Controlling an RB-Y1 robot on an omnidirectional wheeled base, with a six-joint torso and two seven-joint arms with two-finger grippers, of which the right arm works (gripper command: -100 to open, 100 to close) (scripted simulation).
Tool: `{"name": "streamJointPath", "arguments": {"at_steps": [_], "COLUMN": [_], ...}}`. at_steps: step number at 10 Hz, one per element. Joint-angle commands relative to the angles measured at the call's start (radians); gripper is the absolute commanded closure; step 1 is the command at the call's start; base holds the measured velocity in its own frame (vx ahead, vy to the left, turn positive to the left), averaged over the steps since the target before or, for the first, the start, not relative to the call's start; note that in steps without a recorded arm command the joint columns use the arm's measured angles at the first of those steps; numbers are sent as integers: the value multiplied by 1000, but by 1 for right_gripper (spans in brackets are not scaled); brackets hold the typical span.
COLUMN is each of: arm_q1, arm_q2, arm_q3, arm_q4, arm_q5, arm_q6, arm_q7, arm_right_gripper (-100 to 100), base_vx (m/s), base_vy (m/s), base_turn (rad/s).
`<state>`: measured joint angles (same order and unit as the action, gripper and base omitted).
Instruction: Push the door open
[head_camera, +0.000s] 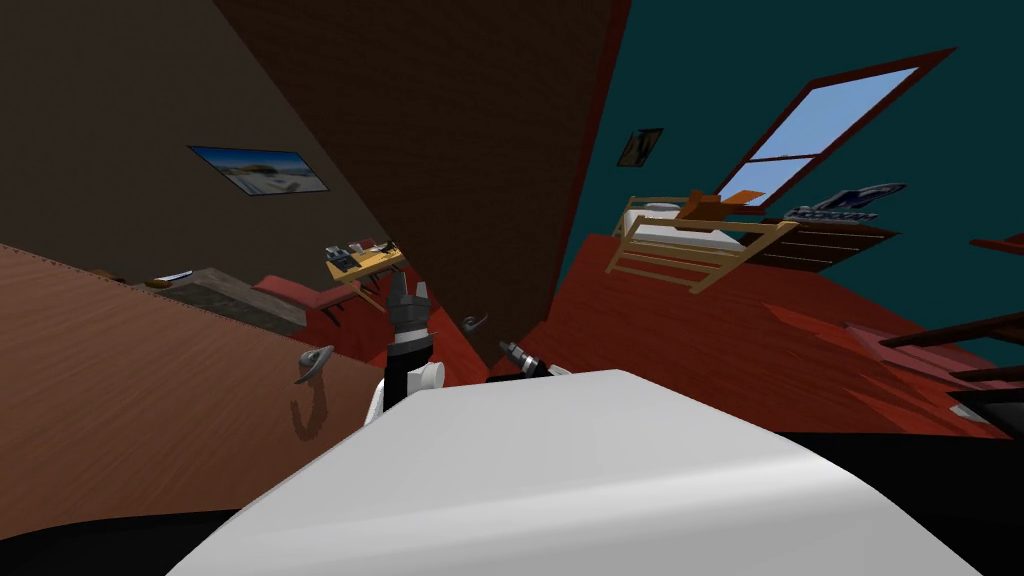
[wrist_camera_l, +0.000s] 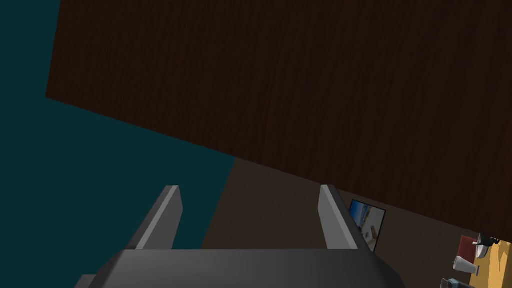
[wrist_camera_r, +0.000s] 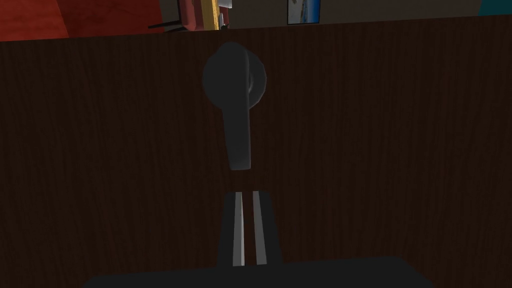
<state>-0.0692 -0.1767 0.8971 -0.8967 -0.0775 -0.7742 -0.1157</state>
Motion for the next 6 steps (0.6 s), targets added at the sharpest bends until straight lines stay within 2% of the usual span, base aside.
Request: {"name": "streamJointPath", "arguments": {"at_steps": [1,4,6], "arm_q1": [-1,0,1], "arm_q2": [16,39,57], "arm_q3": [-39,-99,-145], "arm_q4": [18,37,51], "arm_q5": [-5,-13,-19], "arm_q6": [3,12,19], "arm_q7": [15,37,54], "arm_right_gripper": [-100,-100,-100], "base_vx": [-67,-90,-71], "base_vy": [140,165,130], "base_turn": [-148,-106,-102]}}
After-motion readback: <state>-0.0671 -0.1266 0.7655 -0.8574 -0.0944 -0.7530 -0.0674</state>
